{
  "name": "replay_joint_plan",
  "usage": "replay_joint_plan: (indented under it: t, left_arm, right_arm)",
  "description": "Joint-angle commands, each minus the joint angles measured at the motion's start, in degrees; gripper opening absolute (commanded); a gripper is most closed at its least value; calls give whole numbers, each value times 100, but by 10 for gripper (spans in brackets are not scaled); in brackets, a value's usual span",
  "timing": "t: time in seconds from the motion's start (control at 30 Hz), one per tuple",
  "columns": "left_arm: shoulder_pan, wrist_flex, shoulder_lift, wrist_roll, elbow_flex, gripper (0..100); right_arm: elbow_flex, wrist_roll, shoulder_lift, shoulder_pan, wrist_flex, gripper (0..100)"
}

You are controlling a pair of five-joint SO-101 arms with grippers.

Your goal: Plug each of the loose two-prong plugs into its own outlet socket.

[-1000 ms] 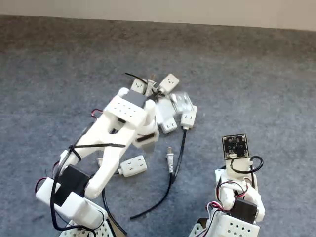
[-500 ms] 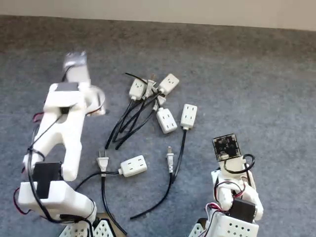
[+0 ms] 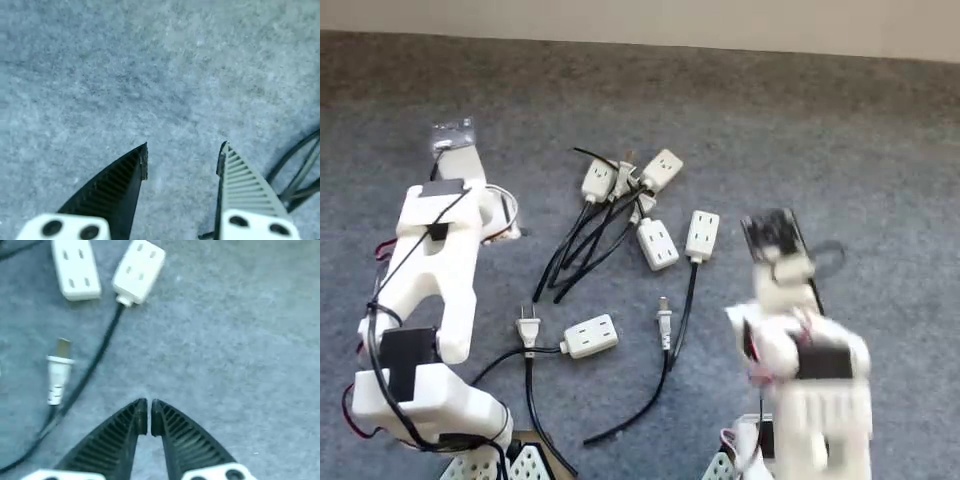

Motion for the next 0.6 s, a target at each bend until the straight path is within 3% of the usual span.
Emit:
replay_joint_plan:
  t: [0.0,0.13,0.3,0.57]
  left_arm:
    - [-435,-273,-40,79,-66,238]
    - [-576,-431,-40,79,-40,237]
    - [-585,-431,-40,79,-84,236]
    - [-593,-431,-40,62,-180,236]
  right_arm:
    - [-919,-571,2158,-760,-259,30]
    - [-1033,-1169,2985,-1411,-1103,30]
    - [-1007,-905,3407,-2044,-1191,33]
    - [-989,-1178,3732,-2352,-1508,34]
